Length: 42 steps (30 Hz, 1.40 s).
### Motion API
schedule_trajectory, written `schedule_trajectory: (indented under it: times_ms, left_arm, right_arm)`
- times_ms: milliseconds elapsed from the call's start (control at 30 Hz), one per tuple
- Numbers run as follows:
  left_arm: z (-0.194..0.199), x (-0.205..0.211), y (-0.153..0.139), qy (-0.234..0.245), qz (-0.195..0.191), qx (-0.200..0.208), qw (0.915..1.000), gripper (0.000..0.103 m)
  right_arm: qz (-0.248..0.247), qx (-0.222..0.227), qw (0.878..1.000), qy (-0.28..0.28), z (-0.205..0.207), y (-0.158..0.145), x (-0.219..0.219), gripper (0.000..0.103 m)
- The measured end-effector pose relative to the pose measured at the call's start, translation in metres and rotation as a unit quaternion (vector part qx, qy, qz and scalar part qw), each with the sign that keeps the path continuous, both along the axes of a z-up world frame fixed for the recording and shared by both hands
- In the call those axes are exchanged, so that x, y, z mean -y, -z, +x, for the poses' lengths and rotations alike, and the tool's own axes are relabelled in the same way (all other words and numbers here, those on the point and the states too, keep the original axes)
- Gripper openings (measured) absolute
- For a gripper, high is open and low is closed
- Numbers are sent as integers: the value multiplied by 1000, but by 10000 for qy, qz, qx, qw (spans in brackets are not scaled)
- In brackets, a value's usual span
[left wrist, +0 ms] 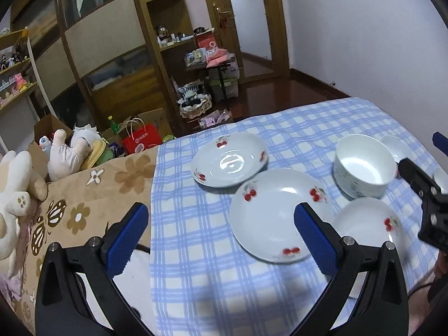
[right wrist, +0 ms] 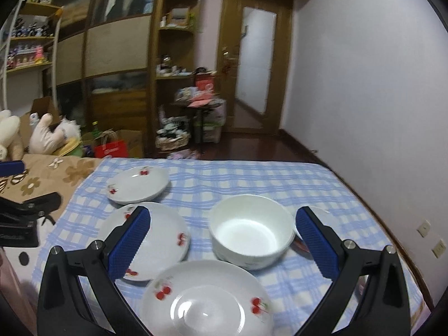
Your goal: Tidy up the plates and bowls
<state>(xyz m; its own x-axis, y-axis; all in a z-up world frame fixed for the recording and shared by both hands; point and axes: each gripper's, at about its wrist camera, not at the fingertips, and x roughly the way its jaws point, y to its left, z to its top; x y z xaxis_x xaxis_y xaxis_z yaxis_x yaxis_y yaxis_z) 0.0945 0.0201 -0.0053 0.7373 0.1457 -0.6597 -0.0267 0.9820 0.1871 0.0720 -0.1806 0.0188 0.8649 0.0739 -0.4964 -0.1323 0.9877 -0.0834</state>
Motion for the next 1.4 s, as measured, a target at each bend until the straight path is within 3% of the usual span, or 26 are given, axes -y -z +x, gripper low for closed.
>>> schedule_trajectory:
  times_ms: [167,400,600,733,933,1133,1233,1300,1400]
  left_arm:
    - [35,-11,9,-111,65,-15,9999,102]
    - [78,-31,46,-247,-185,-595,9977,102]
    - [94,-34,76,-130,-243,-928,9953,102]
    - [101,-37,100,29,-490,-1239,9911,102]
    - [102,-26,121,353,-239,-1461,9883,102]
    - [107,-28,139,386,-442,-1804,9818,102]
    - [109,-28,145,456,-707,-2016,9758,102]
    - [107,-25,146,544,-674,-2029,9754,101]
    - [106,-22,150,630,-714,-2164,9717,79]
  right_arm:
    - [142,-159,9993,-294,36,3,-21,103]
    - [349,-485,9966,-569,82,20,-49,103]
    - [248,-773,9943,-688,110,41,-67,103]
    - [328,-986,9911,-828,122,56,-73,103]
    - [342,-1312,9871,-853,142,78,-79,103]
    - [393,-1665,9810,-918,156,99,-82,103]
    - [306,-1871,9774,-938,163,110,-85,93]
    - [319,-2040,9738,-957,167,120,-84,83]
    - [232,-2319,9687,-858,172,135,-83,64]
